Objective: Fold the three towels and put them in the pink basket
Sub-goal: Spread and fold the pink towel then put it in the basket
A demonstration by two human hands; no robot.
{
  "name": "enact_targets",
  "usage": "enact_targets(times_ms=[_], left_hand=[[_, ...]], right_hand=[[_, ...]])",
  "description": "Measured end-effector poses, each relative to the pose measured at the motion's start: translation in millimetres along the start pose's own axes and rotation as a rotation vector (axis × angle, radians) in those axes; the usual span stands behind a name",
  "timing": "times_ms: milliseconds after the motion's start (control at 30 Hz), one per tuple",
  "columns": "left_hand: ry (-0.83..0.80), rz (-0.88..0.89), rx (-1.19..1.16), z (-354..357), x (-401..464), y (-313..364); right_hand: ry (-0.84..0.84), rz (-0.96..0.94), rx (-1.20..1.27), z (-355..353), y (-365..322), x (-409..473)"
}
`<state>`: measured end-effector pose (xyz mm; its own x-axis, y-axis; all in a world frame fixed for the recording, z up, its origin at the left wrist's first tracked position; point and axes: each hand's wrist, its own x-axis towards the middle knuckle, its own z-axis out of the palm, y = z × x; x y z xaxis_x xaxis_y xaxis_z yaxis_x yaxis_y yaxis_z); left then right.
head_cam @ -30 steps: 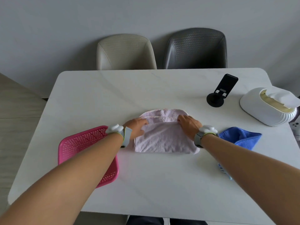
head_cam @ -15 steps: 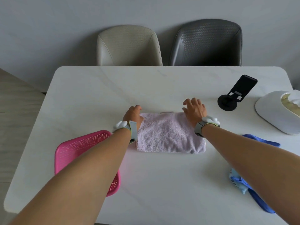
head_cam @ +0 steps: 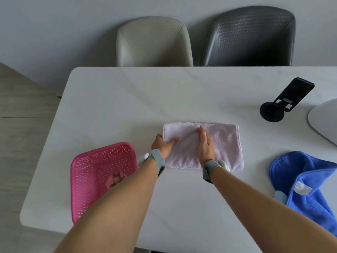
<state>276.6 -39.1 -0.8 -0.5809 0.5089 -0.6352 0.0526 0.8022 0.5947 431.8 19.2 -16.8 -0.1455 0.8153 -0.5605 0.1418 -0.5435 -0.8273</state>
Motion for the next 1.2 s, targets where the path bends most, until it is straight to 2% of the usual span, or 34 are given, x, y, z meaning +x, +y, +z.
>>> enact_targets(times_ms=[167, 300, 467, 733, 833, 900, 967, 1100, 1200], left_hand=[[-0.093, 0.122, -0.092, 5, -2, 5], [-0.194, 0.173, -0.164, 18, -16, 29], [-0.315, 0.228, -0.139, 51, -42, 56], [-0.362, 0.227, -0.062, 117, -71, 81], [-0.496, 0.284, -0.052, 133, -83, 85], [-0.454, 0.320, 0.025, 135, -81, 82], [-0.290, 0.323, 0.057, 129, -71, 78], [-0.007, 0.325, 0.131, 107, -55, 74], [-0.042, 0.216, 0.155, 103, -40, 68]], right_hand=[[-0.048, 0.021, 0.028, -3, 1, -2], [-0.098, 0.114, 0.011, -6, -9, -1], [-0.222, 0.207, 0.217, -24, -7, 11], [-0.120, 0.100, 0.112, -112, -26, -5], [-0.097, 0.086, 0.110, -133, -30, -9], [0.013, 0.037, -0.079, -142, -26, -4], [0.114, -0.003, -0.313, -148, -19, 6], [0.156, 0.034, -0.500, -149, -23, 22], [0.229, -0.037, -0.683, -145, -20, 31]])
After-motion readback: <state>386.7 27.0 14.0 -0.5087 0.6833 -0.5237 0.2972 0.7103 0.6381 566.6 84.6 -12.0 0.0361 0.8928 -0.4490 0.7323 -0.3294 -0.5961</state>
